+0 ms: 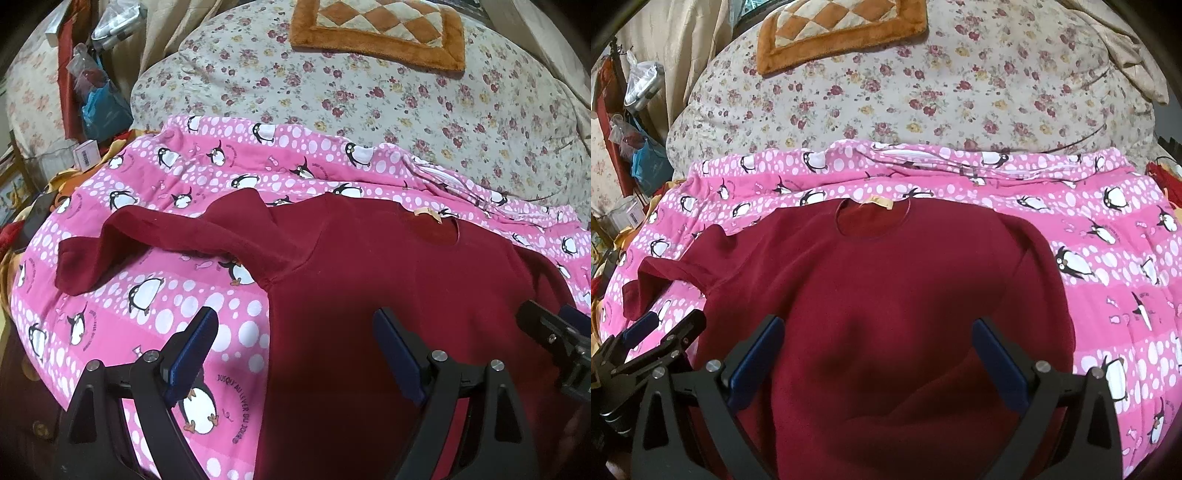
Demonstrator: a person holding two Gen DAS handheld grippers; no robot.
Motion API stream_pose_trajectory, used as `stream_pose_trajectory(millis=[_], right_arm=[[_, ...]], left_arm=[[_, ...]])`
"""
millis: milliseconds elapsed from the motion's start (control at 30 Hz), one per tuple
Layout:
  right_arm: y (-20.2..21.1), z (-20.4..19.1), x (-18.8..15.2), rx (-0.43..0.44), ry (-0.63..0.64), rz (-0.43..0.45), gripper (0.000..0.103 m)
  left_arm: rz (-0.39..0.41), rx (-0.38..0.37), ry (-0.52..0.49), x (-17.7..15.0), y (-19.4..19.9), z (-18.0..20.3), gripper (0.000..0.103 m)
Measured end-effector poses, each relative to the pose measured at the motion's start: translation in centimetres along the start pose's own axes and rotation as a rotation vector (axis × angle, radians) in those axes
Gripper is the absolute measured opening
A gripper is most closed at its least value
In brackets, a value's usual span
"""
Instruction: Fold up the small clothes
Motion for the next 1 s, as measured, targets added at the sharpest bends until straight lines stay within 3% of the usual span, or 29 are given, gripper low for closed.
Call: stream_pose_trajectory(millis=[1000], right_arm=[[0.0, -1.8, -0.9, 0.012, 0.052, -0.026, 0.103]], left_arm=[[-0.007, 0.023, 0.051, 0.4, 0.5, -2.4, 0.069]])
Point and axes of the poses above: each gripper's, at about its wrist camera, not at the fingertips, and y roughly against the way its jaws point, z to its right, x to its top, the point moved 1 cm from there along -y, roughly the way its jaws point, and after that the axes turned 8 degrees about z, right-handed, at the moved point
